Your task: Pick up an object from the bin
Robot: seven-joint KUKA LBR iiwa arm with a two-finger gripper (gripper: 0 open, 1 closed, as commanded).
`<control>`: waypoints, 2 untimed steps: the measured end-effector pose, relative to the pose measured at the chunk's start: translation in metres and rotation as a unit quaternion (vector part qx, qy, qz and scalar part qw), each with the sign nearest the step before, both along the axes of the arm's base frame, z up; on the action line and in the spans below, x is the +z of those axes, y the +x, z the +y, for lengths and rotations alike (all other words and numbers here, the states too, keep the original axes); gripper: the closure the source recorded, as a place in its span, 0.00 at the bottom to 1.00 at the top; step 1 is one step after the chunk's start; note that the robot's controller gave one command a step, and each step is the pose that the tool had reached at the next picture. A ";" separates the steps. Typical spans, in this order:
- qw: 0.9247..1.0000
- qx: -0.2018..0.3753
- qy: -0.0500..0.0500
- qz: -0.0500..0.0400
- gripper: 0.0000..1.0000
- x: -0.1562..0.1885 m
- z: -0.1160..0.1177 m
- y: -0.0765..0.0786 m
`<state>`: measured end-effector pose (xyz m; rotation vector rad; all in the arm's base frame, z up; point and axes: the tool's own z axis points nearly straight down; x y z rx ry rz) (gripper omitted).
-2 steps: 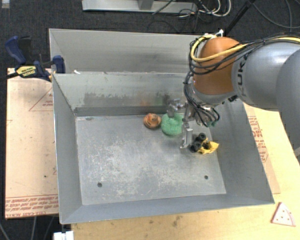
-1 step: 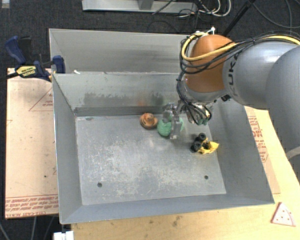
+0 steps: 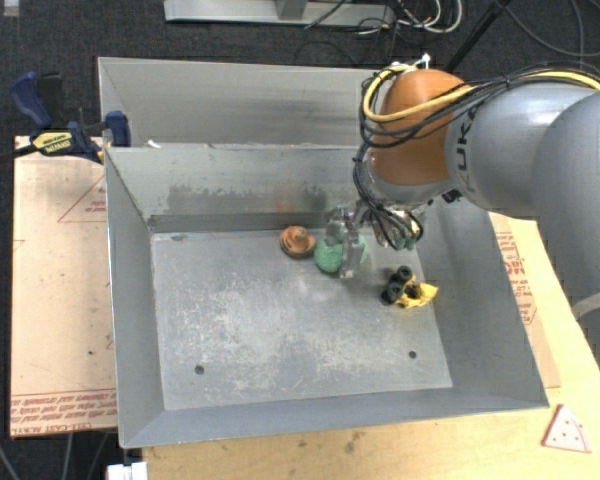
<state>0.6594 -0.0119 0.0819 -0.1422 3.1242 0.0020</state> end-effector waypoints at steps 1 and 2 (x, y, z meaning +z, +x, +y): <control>0.999 -0.034 0.000 0.004 1.00 0.143 -0.016 -0.017; 0.999 -0.034 0.000 0.005 1.00 0.143 -0.016 -0.017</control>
Offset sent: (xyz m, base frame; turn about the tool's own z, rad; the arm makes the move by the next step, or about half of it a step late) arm 0.0000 0.0000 0.0000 0.0000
